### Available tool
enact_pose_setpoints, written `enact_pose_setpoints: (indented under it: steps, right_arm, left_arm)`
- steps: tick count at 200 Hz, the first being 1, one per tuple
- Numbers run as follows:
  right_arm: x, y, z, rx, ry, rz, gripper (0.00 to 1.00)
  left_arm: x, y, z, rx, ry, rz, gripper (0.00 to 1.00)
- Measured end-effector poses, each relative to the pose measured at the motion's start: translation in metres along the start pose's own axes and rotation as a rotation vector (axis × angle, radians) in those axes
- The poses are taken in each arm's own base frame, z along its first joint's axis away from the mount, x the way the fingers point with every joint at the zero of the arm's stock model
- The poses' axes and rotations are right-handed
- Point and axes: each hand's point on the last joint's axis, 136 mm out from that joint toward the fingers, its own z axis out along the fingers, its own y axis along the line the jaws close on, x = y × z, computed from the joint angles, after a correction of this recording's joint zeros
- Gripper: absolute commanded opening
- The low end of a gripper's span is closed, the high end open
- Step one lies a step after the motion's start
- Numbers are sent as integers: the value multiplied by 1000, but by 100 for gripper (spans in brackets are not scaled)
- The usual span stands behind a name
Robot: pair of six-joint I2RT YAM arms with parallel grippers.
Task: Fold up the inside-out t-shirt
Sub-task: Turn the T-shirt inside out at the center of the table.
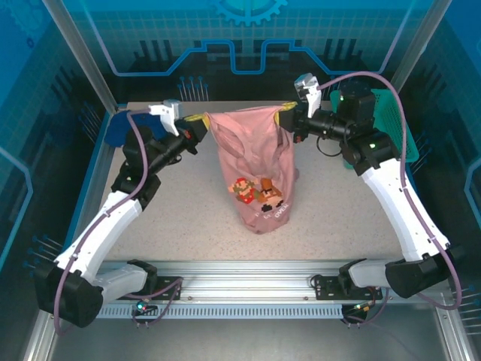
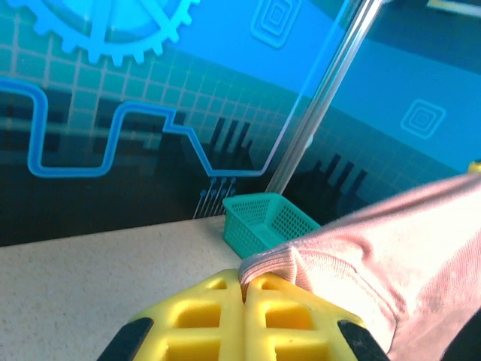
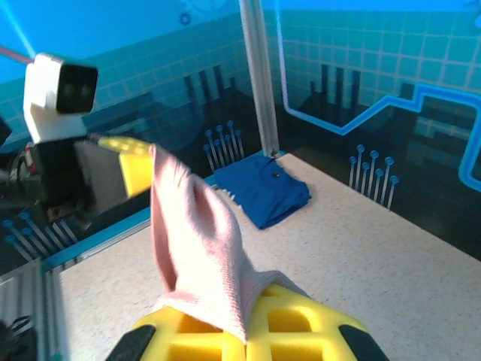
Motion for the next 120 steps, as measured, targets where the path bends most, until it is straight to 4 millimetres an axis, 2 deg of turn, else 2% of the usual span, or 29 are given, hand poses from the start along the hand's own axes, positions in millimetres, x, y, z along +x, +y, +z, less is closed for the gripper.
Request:
enact_pose_setpoints:
  steps: [23, 43, 59, 73, 88, 105, 120]
  right_arm:
    - [9, -9, -4, 33, 55, 40, 3]
    - [29, -38, -4, 187, 128, 81, 3]
    - [56, -63, -4, 305, 196, 110, 4]
    - [84, -79, -4, 386, 266, 136, 4]
    - [110, -95, -6, 461, 342, 158, 2]
    - [128, -110, -10, 545, 403, 160, 0]
    - [135, -118, -16, 594, 433, 152, 0]
  left_arm:
    - [-16, -7, -1, 3, -12, 12, 0]
    - [-12, -13, -2, 38, 12, -2, 0]
    - [-4, -18, 1, 76, 46, -27, 0]
    - [9, -22, 8, 107, 87, -57, 0]
    - [30, -26, 19, 136, 150, -91, 0]
    - [61, -31, 32, 150, 237, -124, 0]
    - [84, -29, 39, 136, 301, -155, 0]
